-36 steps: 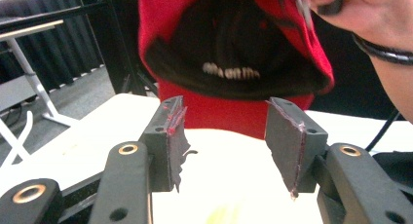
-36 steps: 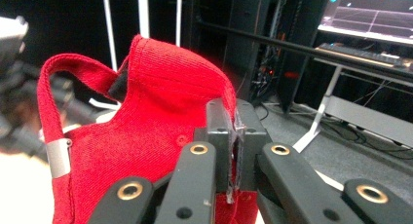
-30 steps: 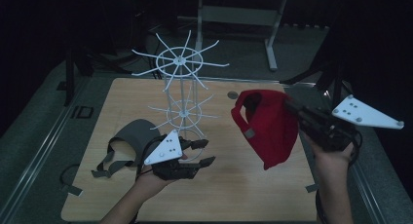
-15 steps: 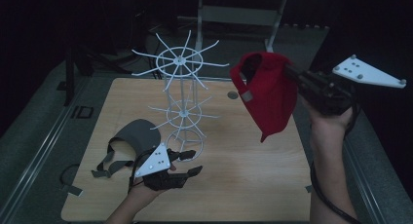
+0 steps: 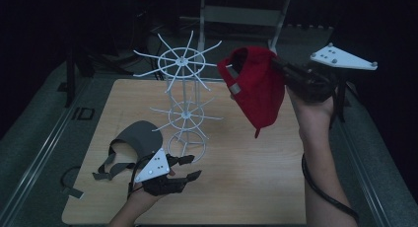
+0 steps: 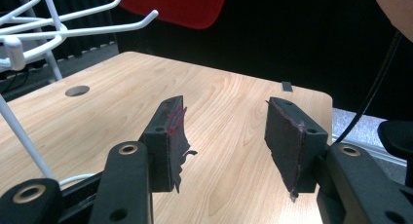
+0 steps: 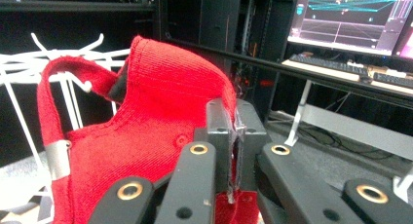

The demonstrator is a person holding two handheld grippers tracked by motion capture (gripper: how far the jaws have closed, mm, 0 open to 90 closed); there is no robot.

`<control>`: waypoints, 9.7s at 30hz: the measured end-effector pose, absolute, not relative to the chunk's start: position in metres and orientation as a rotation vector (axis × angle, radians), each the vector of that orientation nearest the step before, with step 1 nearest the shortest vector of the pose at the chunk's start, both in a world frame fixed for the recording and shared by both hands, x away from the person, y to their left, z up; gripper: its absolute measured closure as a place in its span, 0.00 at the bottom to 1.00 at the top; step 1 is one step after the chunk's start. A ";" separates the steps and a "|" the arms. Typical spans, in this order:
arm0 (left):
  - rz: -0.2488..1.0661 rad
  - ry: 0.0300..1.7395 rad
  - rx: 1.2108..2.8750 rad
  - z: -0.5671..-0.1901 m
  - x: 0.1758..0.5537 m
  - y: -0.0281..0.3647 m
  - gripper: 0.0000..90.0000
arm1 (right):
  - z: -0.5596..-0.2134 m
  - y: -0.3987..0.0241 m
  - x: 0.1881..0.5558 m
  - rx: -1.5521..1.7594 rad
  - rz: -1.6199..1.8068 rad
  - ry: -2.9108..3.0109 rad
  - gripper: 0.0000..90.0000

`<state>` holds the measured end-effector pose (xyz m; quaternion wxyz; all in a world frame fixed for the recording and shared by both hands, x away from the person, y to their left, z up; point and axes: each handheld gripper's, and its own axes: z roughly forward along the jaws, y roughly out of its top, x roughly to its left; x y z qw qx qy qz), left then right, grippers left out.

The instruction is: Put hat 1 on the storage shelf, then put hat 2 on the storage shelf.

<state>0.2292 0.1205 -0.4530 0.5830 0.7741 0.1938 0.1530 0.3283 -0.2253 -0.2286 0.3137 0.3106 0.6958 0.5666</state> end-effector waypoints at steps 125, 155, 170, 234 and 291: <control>0.619 1.278 1.955 -0.564 0.238 0.331 0.32 | -0.520 -0.340 0.276 0.997 1.219 2.190 0.20; 0.708 1.052 1.920 -0.526 0.233 0.326 0.95 | -0.525 -0.351 0.277 1.063 1.278 2.159 0.20; 0.746 0.862 1.910 -0.470 0.241 0.309 0.95 | -0.524 -0.354 0.277 1.075 1.301 2.144 0.20; 0.825 0.277 1.746 -0.232 0.237 0.230 0.94 | -0.528 -0.360 0.276 1.117 1.335 2.138 0.20; 0.642 0.323 1.802 -0.290 0.219 0.173 0.60 | -0.528 -0.364 0.274 1.130 1.341 2.123 0.20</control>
